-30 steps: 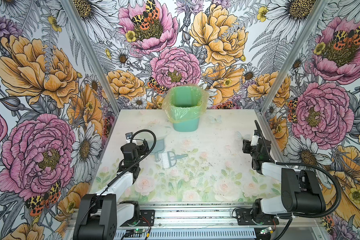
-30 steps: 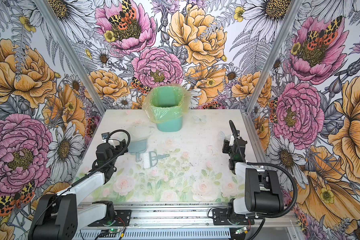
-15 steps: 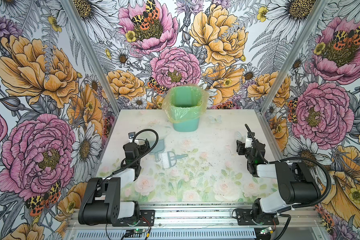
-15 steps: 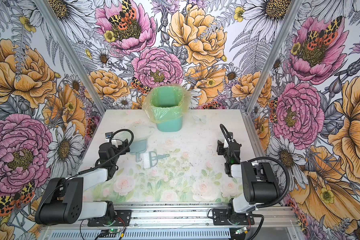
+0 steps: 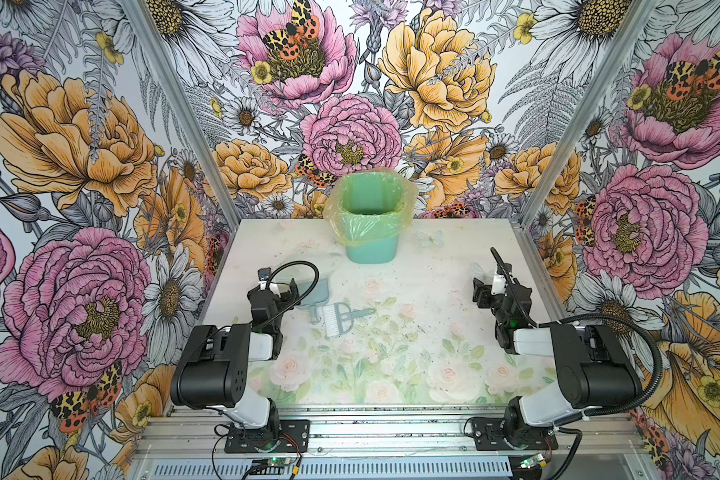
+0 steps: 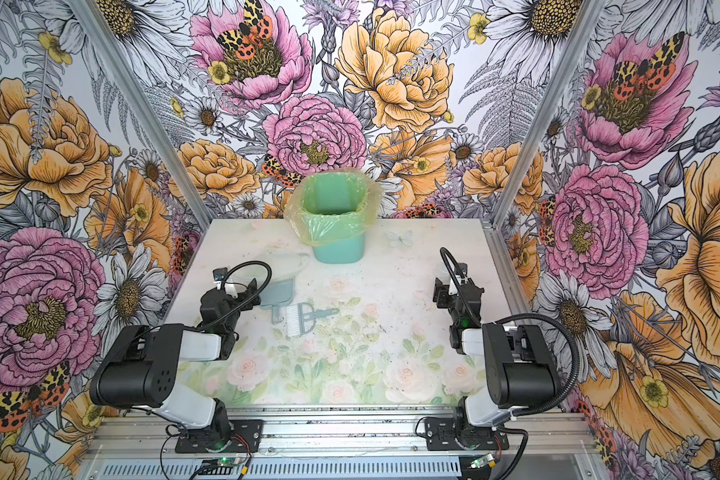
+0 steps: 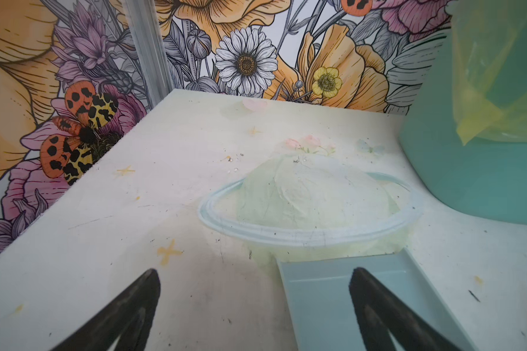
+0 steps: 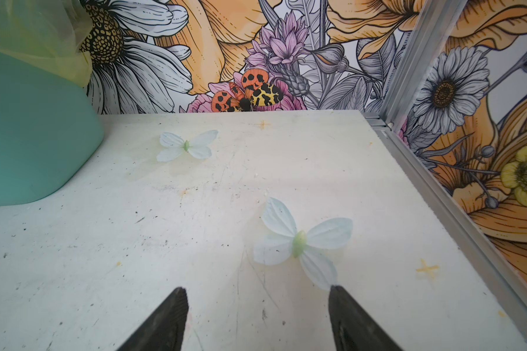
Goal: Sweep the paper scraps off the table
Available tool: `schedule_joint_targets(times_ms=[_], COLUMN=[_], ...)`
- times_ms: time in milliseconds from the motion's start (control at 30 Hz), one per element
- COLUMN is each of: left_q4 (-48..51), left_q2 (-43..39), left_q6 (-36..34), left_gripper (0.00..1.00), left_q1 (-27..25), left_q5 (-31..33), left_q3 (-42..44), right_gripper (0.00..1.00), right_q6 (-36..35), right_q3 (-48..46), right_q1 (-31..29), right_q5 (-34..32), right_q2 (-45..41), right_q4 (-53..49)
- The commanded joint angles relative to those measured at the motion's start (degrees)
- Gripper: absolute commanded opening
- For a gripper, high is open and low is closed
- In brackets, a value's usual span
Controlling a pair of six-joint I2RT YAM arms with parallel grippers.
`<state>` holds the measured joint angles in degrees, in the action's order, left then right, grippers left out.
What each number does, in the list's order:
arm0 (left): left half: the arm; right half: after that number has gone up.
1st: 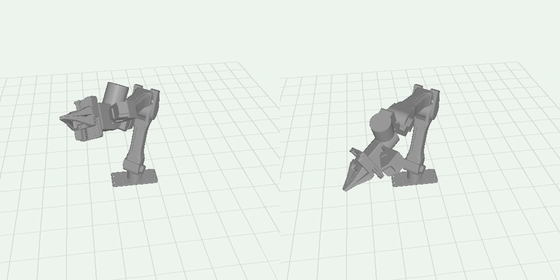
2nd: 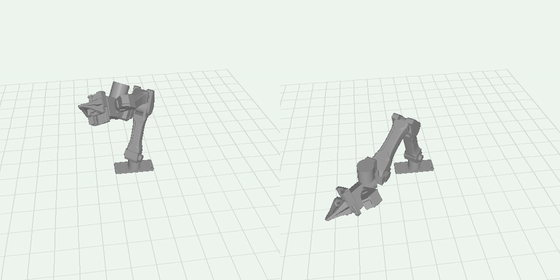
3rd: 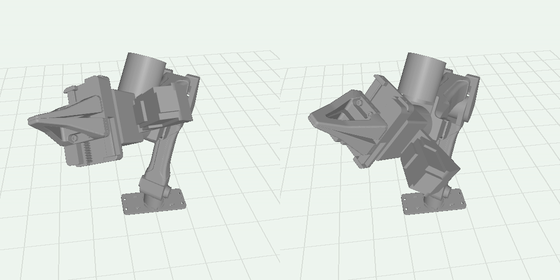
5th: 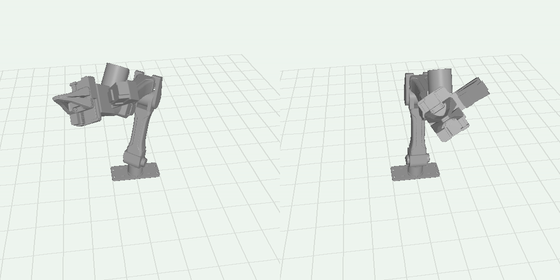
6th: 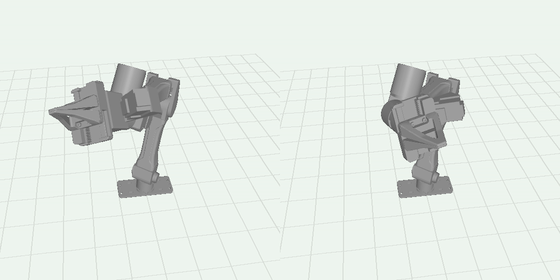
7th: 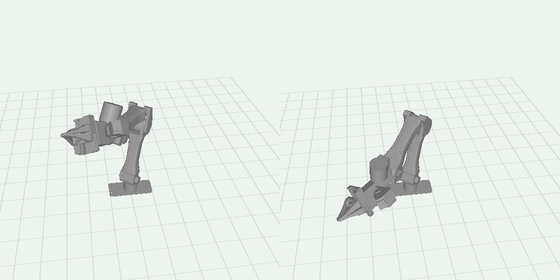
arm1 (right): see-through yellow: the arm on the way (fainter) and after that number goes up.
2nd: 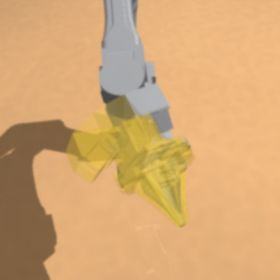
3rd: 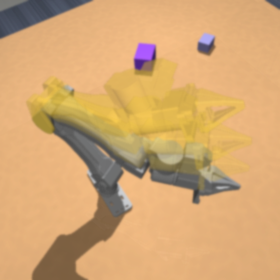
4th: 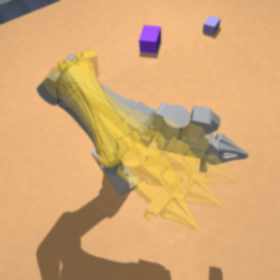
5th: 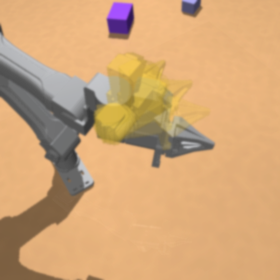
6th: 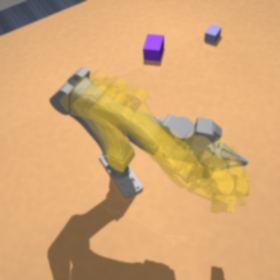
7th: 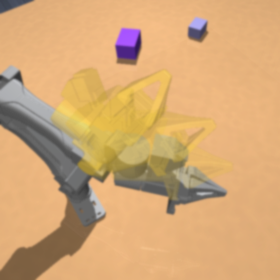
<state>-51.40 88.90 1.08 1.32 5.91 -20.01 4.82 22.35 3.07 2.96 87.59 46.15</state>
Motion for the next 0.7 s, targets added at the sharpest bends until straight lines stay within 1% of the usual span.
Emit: schedule_joint_targets(times_ms=[0,100,133,167,267,400,667], left_q4=[-3.14,-3.91,-3.33,-4.24,-2.07,-2.21,-2.19], left_q2=[-0.28,-0.06,-0.23,0.03,-0.05,-0.09,-0.06], left_q6=[0.19,-0.07,-0.11,-0.59,-1.40,-1.62,-1.61], left_gripper=[0.99,0.99,0.98,0.98,0.99,0.99,0.98], left_q1=[0.22,-0.18,-0.38,-0.67,-1.07,-1.50,-1.41], left_q5=[-0.05,0.33,0.62,0.68,0.33,1.43,1.28], left_q3=[-0.98,-0.89,-0.95,-0.77,-1.82,-1.70,-1.73], right_gripper=[0.77,0.83,0.88,0.99,1.00,1.00,1.00], right_q6=[-0.65,-0.60,-0.59,-0.60,-0.58,-0.60,-0.64], right_q3=[0.93,0.94,0.96,0.94,0.89,0.88,0.92], right_q1=[-0.08,-0.04,-0.03,-0.03,-0.08,-0.04,-0.05], right_q5=[-0.75,-0.71,-0.76,-0.74,-0.72,-0.76,-0.72], right_q2=[0.45,0.46,0.48,0.34,0.34,0.39,0.38], right_q4=[1.94,1.91,1.92,1.91,1.94,1.95,2.01])
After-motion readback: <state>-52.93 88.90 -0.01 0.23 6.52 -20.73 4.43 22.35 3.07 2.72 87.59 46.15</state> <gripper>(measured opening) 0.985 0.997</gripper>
